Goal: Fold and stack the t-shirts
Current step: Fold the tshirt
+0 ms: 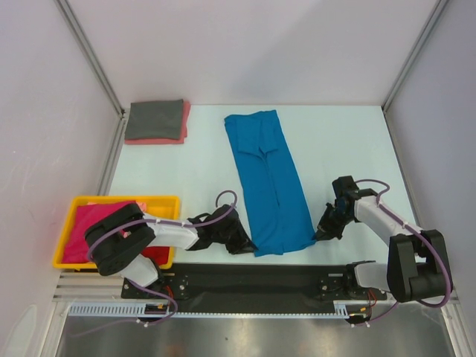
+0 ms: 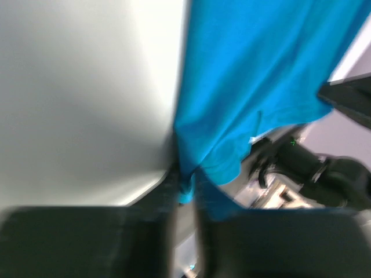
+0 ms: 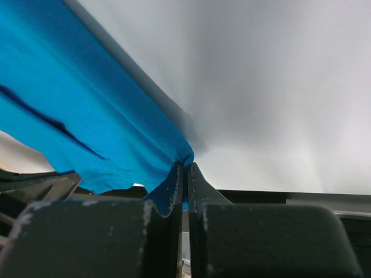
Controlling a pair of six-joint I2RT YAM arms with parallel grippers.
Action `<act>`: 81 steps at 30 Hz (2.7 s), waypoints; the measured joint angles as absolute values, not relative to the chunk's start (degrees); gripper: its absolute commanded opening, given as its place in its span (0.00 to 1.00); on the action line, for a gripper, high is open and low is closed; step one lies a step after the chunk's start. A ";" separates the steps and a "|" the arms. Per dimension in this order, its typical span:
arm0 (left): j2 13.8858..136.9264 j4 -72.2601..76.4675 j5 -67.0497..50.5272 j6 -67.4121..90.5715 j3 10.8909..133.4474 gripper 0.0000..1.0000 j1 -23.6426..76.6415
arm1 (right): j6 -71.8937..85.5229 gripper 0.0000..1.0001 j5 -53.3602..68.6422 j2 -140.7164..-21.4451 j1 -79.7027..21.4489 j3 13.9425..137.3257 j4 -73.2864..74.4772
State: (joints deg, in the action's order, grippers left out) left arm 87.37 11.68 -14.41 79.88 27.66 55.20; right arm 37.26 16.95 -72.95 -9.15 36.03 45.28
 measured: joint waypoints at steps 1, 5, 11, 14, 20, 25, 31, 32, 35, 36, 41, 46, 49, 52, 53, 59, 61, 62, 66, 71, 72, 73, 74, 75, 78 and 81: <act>87.46 11.68 -14.13 79.85 27.46 0.00 55.29 | 37.17 0.00 16.86 -72.73 -9.15 36.03 45.45; 87.44 12.19 -13.69 80.18 26.94 0.00 55.72 | 36.49 0.00 16.86 -70.74 -9.15 36.03 46.35; 86.85 12.08 -13.80 81.08 26.68 0.00 57.91 | 34.89 0.00 18.76 -65.93 -9.13 36.16 46.52; 85.52 10.85 -13.96 81.01 26.89 0.00 57.14 | 33.19 0.00 19.00 -66.32 -8.34 39.24 46.76; 84.58 5.93 -16.78 79.79 33.47 0.01 49.10 | 29.52 0.00 21.50 -78.13 -6.87 53.10 43.70; 88.23 3.66 -19.88 76.23 43.88 0.00 39.00 | 28.03 0.00 23.83 -89.86 -6.92 64.55 39.86; 99.85 -0.56 -23.88 70.04 58.19 0.00 28.58 | 26.57 0.00 26.02 -106.41 -6.90 82.72 38.68; 101.89 -1.21 -24.67 69.14 60.40 0.00 27.22 | 26.33 0.00 26.50 -109.32 -6.90 86.13 39.42; 106.37 -2.48 -26.48 67.42 65.12 0.00 24.29 | 26.13 0.00 27.73 -115.42 -6.92 93.27 39.86; 107.53 -3.07 -27.11 67.05 66.35 0.00 23.55 | 26.15 0.00 28.08 -117.34 -6.92 95.59 40.14; 112.49 -4.91 -29.19 65.47 72.07 0.00 21.65 | 26.06 0.00 29.63 -125.14 -6.96 105.86 42.04; 115.42 -5.08 -30.44 65.41 75.07 0.00 20.73 | 26.06 0.00 31.11 -130.13 -6.96 112.09 43.88; 116.81 -5.30 -30.83 65.41 76.05 0.00 20.14 | 26.04 0.00 31.62 -131.94 -6.96 113.49 44.66; 117.60 -5.41 -30.89 65.41 76.31 0.00 19.29 | 26.04 0.01 32.01 -132.86 -6.87 113.82 45.28; 117.82 -5.63 -30.96 65.39 76.51 0.00 19.05 | 26.04 0.03 32.10 -133.12 -6.76 113.82 45.36; 120.88 -6.48 -31.90 64.99 79.53 0.17 18.11 | 26.06 0.19 32.80 -135.41 -6.22 115.63 45.65; 121.75 -7.05 -31.81 64.42 80.36 0.29 18.04 | 25.93 0.33 32.88 -136.33 -6.07 116.60 45.93; 121.86 -7.27 -31.66 64.10 80.47 0.31 18.02 | 25.80 0.39 32.93 -136.79 -5.96 117.25 46.22; 121.89 -12.01 -27.97 59.94 82.56 0.58 17.85 | 23.77 0.39 30.28 -140.29 -5.50 124.90 49.98; 119.55 -20.08 -20.08 50.33 89.23 0.62 17.65 | 19.68 0.41 21.76 -138.72 -5.45 127.96 53.82; 117.95 -21.10 -19.22 48.88 89.10 0.58 17.67 | 18.79 0.41 19.99 -136.79 -5.74 125.51 54.00; 115.52 -21.76 -18.22 47.22 88.47 0.55 17.82 | 17.96 0.41 18.59 -134.56 -6.13 122.28 53.49; 112.90 -21.87 -17.69 45.67 87.33 0.52 17.98 | 17.02 0.41 16.71 -131.15 -7.11 117.78 53.47; 110.02 -21.65 -17.61 44.27 85.73 0.46 18.17 | 16.45 0.41 15.40 -128.27 -8.34 113.95 53.39; 104.03 -20.23 -19.14 41.89 81.62 0.35 19.62 | 15.75 0.32 13.89 -121.43 -13.15 105.62 51.37; 104.47 -16.97 -22.48 41.60 79.40 0.32 21.54 | 16.47 0.24 15.18 -119.02 -17.50 102.96 48.88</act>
